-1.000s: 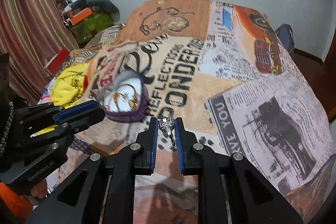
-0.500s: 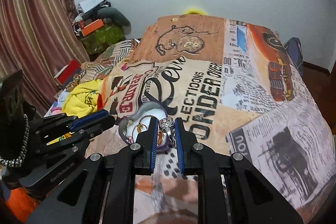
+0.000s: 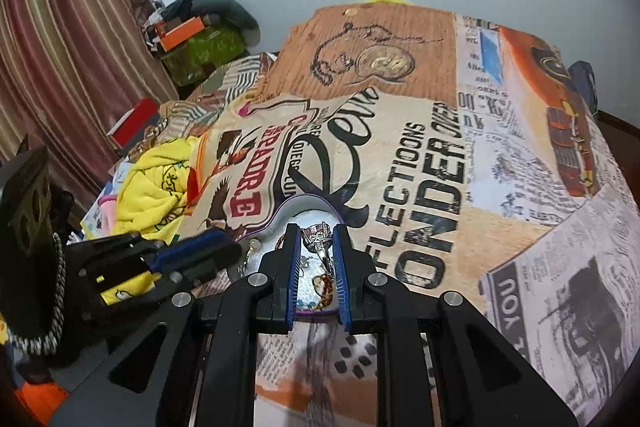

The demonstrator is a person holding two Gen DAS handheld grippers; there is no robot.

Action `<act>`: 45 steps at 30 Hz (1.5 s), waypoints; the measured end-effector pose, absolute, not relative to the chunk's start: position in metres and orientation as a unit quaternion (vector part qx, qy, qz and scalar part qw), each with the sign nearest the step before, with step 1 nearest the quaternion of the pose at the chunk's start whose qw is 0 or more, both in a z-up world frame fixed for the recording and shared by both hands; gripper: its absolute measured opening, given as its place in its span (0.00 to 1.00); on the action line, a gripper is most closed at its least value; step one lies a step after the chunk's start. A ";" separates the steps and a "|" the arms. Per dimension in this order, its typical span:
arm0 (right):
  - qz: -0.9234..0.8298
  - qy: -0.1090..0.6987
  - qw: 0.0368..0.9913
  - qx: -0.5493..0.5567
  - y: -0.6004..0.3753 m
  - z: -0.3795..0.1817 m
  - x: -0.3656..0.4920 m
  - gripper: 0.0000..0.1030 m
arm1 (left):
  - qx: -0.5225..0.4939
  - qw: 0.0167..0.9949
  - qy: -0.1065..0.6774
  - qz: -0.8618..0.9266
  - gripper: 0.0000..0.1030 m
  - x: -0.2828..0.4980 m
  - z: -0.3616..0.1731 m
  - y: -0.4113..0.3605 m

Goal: Organize jewelry

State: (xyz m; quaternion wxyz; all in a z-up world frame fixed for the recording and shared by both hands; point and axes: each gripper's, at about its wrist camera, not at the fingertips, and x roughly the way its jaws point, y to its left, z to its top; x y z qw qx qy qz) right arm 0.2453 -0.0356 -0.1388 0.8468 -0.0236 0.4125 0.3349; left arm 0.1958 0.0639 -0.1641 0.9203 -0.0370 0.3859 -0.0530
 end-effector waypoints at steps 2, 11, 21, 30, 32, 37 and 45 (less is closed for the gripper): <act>0.336 0.415 0.845 -0.025 -0.032 -0.140 0.248 0.14 | -0.036 0.919 0.389 -0.054 0.09 0.199 -0.168 0.063; 0.344 0.415 0.841 -0.042 -0.019 -0.142 0.255 0.14 | -0.032 0.919 0.389 -0.058 0.09 0.205 -0.171 0.065; 0.352 0.420 0.834 -0.056 -0.010 -0.140 0.253 0.19 | -0.033 0.919 0.389 -0.047 0.29 0.198 -0.167 0.074; 0.334 0.394 0.854 -0.065 -0.020 -0.121 0.236 0.36 | -0.050 0.926 0.373 -0.010 0.30 0.177 -0.151 0.092; 0.329 0.387 0.859 -0.066 -0.024 -0.116 0.231 0.36 | -0.054 0.929 0.367 0.000 0.30 0.171 -0.144 0.097; 0.320 0.371 0.870 -0.065 -0.038 -0.099 0.210 0.36 | -0.062 0.936 0.345 0.013 0.30 0.152 -0.119 0.101; 0.304 0.314 0.898 -0.054 -0.066 -0.047 0.164 0.36 | -0.046 0.963 0.265 0.009 0.30 0.106 -0.047 0.081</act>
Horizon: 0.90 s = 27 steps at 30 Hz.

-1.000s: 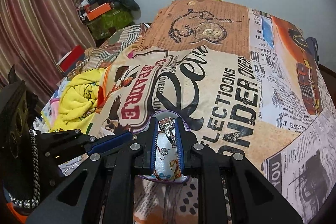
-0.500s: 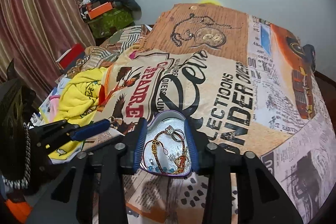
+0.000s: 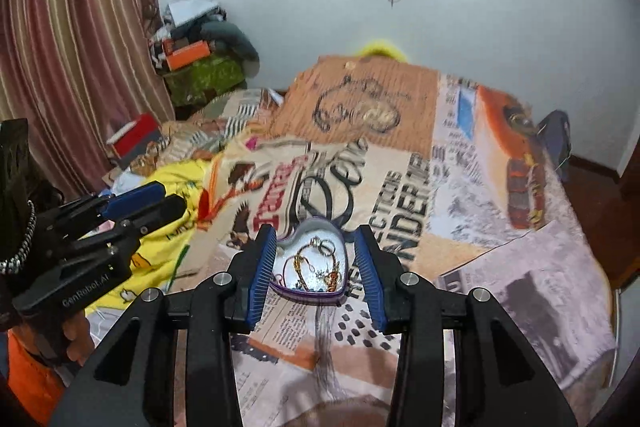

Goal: Organize jewelry

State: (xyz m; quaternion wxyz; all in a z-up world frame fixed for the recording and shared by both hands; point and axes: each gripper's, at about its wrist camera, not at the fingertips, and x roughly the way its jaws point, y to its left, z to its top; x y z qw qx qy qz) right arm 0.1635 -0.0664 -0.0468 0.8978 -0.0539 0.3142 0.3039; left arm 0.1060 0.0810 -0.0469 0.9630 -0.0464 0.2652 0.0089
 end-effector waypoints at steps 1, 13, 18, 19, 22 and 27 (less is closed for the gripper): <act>0.302 0.302 0.903 -0.052 -0.071 -0.038 0.156 0.36 | -0.045 0.967 0.252 0.008 0.30 0.099 -0.037 0.079; 0.277 0.129 0.952 -0.011 -0.114 0.050 0.050 0.57 | -0.031 0.996 0.087 0.019 0.58 -0.010 0.052 0.049; 0.254 0.099 0.962 0.002 -0.118 0.055 0.026 0.81 | -0.031 0.997 0.058 0.034 0.88 -0.035 0.059 0.047; 0.248 0.095 0.964 0.005 -0.118 0.055 0.023 0.85 | -0.030 0.997 0.057 0.036 0.90 -0.037 0.060 0.047; 0.234 0.085 0.969 0.005 -0.116 0.053 0.020 0.96 | -0.026 0.997 0.051 0.054 0.99 -0.047 0.060 0.045; 0.220 0.075 0.972 -0.005 -0.114 0.052 0.012 1.00 | -0.024 0.997 0.056 0.056 0.99 -0.051 0.057 0.042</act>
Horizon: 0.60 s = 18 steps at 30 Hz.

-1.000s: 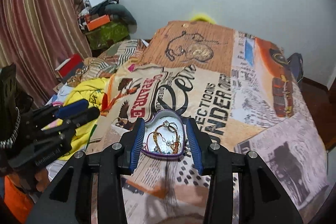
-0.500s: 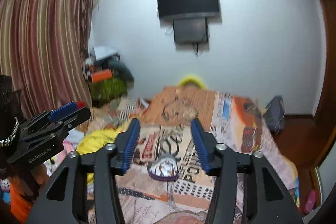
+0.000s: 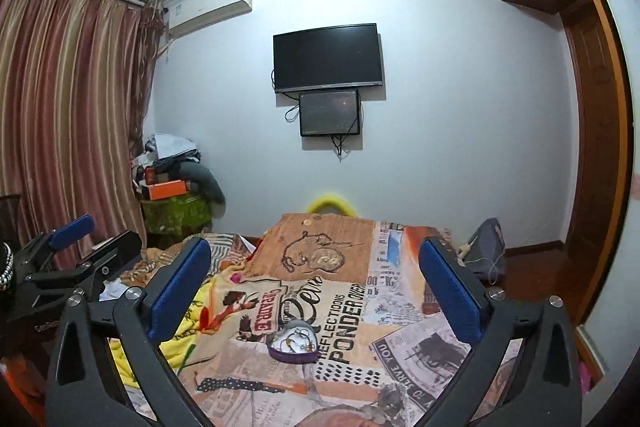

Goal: Organize jewelry

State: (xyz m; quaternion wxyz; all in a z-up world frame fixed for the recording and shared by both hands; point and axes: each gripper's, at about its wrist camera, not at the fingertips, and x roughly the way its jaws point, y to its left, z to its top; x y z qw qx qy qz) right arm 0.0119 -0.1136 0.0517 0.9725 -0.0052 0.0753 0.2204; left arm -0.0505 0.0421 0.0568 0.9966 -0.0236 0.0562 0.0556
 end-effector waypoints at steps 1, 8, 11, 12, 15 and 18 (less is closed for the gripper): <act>0.221 0.077 0.972 -0.005 -0.113 0.051 0.011 1.00 | -0.024 0.997 0.057 0.056 0.99 -0.052 0.057 0.042; 0.222 0.088 0.971 -0.004 -0.118 0.047 0.007 1.00 | -0.025 0.996 0.062 0.052 0.99 -0.054 0.053 0.039; 0.221 0.090 0.971 -0.004 -0.119 0.045 0.005 1.00 | -0.023 0.996 0.064 0.054 0.99 -0.052 0.052 0.036; 0.221 0.090 0.971 -0.003 -0.119 0.045 0.004 1.00 | -0.023 0.996 0.065 0.054 0.99 -0.052 0.052 0.036; 0.221 0.093 0.971 -0.003 -0.120 0.043 0.005 1.00 | -0.024 0.996 0.068 0.054 0.99 -0.049 0.051 0.036; 0.220 0.097 0.971 -0.004 -0.121 0.042 0.007 1.00 | -0.025 0.996 0.071 0.053 0.99 -0.047 0.049 0.037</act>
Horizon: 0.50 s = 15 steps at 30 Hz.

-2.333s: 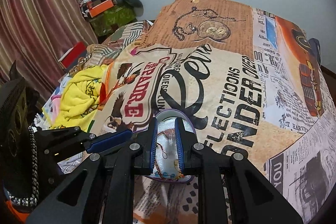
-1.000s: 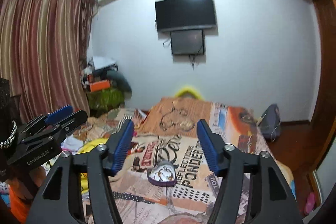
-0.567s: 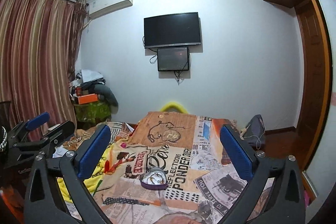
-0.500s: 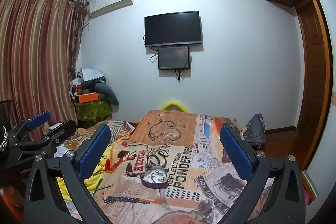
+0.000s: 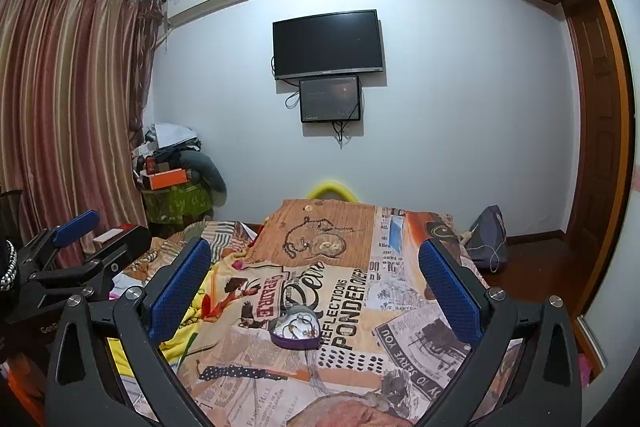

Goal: Organize jewelry

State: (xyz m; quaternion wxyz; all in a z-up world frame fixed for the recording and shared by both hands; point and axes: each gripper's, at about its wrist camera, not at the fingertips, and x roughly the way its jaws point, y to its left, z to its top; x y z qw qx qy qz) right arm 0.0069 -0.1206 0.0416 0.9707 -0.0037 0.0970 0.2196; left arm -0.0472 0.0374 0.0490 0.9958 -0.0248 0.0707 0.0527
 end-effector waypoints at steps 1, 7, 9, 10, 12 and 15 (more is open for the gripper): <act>0.219 0.099 0.971 -0.004 -0.120 0.041 0.008 1.00 | -0.024 0.996 0.072 0.053 0.99 -0.046 0.048 0.037; 0.221 0.115 0.968 0.000 -0.120 0.039 0.011 1.00 | -0.016 0.995 0.083 0.062 0.99 -0.040 0.043 0.037; 0.220 0.115 0.969 0.000 -0.121 0.038 0.011 1.00 | -0.018 0.994 0.086 0.061 0.99 -0.038 0.042 0.038; 0.219 0.116 0.969 0.000 -0.121 0.038 0.011 1.00 | -0.020 0.994 0.087 0.060 0.99 -0.037 0.042 0.039; 0.218 0.121 0.968 -0.001 -0.120 0.037 0.012 1.00 | -0.023 0.994 0.088 0.059 0.99 -0.036 0.042 0.040; 0.217 0.124 0.968 0.000 -0.121 0.037 0.012 1.00 | -0.025 0.994 0.089 0.061 0.99 -0.036 0.041 0.041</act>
